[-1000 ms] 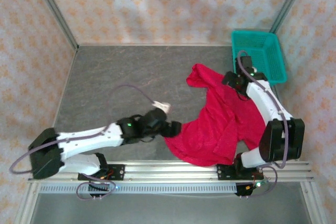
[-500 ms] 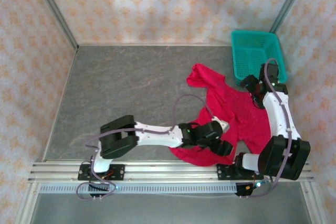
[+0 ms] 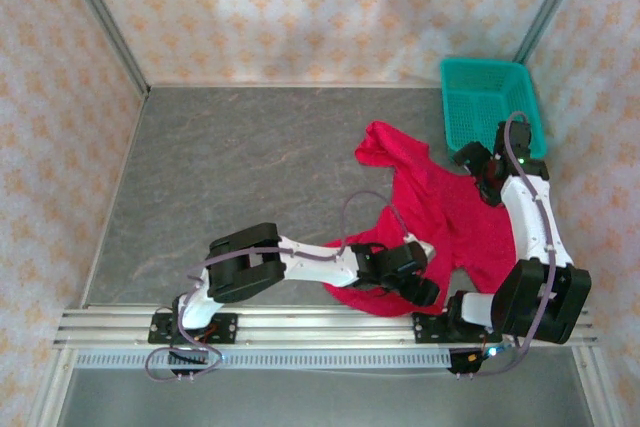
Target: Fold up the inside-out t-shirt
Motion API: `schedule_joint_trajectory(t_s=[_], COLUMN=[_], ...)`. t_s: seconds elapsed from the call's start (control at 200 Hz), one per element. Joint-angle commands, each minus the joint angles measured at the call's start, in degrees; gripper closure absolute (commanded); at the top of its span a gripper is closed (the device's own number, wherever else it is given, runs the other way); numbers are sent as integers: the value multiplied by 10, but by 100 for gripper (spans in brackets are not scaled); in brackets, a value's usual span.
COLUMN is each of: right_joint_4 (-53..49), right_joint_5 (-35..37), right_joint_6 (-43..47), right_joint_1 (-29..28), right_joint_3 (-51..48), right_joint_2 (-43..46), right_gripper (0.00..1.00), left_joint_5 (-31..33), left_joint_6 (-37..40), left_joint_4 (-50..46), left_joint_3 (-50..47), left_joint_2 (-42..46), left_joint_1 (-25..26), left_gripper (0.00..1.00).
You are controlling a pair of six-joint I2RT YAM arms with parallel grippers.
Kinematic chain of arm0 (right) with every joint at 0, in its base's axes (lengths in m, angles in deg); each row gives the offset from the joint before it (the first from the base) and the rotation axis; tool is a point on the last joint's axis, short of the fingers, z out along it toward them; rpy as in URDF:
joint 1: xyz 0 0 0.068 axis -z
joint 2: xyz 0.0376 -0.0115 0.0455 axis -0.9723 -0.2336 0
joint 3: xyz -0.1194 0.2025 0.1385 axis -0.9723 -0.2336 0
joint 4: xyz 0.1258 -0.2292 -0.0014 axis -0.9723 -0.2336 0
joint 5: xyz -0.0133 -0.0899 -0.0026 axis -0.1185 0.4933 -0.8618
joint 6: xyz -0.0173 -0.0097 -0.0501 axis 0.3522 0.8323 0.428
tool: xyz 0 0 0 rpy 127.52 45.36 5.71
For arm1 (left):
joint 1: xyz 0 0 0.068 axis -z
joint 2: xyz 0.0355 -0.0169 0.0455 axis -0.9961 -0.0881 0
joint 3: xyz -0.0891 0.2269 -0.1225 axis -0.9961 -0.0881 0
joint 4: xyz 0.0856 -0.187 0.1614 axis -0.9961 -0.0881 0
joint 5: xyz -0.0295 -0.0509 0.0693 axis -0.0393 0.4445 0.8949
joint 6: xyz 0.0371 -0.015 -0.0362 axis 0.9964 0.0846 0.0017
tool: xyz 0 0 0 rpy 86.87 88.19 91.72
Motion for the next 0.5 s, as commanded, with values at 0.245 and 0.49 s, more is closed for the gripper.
schedule_joint_trajectory(t_s=[0.245, 0.49], right_joint_4=[15, 16], right_joint_5=[-32, -36], right_joint_6=[-2, -3], right_joint_1=[3, 3], right_joint_3=[-1, -1], right_joint_2=[0, -1], right_gripper=[3, 4], left_joint_5=[79, 37], left_joint_6=[51, 20], left_joint_4=[-93, -47], left_joint_3=[11, 10], left_joint_2=[42, 11], left_joint_1=[2, 2], left_gripper=[27, 41])
